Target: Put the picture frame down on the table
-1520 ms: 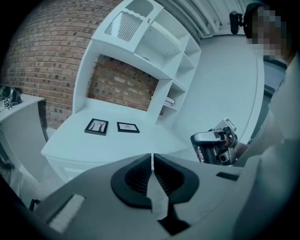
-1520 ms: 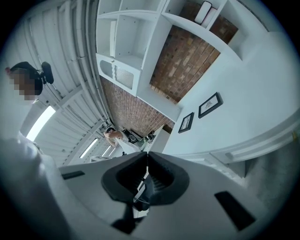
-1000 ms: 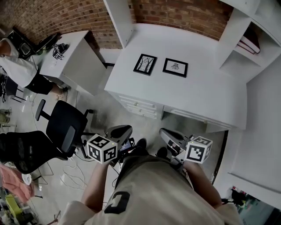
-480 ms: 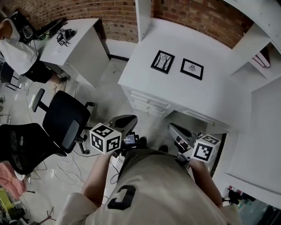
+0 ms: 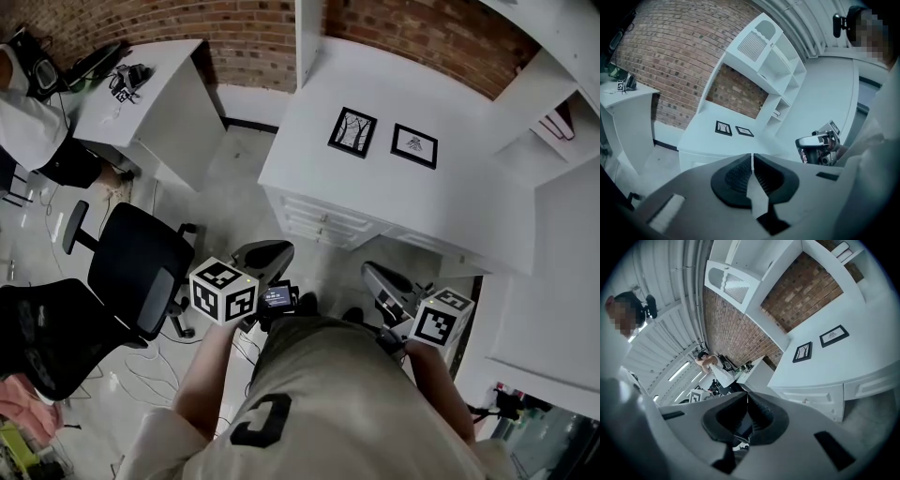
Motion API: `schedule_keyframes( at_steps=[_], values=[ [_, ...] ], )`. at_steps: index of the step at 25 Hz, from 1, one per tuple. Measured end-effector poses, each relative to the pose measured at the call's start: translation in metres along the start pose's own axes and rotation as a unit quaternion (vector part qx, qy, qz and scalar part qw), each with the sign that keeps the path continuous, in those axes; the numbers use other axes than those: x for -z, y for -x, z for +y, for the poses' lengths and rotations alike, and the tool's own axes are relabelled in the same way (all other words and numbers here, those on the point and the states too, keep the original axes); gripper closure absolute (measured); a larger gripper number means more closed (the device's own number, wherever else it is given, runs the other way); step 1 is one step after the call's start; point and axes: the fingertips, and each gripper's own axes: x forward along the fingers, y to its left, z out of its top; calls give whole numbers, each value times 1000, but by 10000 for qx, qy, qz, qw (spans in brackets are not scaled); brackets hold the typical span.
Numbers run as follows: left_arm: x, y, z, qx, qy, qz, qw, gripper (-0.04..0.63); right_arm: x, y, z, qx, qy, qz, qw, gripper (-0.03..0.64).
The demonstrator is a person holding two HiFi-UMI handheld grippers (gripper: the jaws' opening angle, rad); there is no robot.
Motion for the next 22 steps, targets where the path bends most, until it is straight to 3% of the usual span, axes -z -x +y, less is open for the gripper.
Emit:
schedule_keyframes(
  at_steps=[13,22],
  values=[
    [0,6,21,32,-5,105,9999,580,-1,-18,-1,90,-53,-80,9999,609],
    [10,-5,21,13,300,323,9990,580,0,-18,-13,107,-200,193,9996,609]
  ],
)
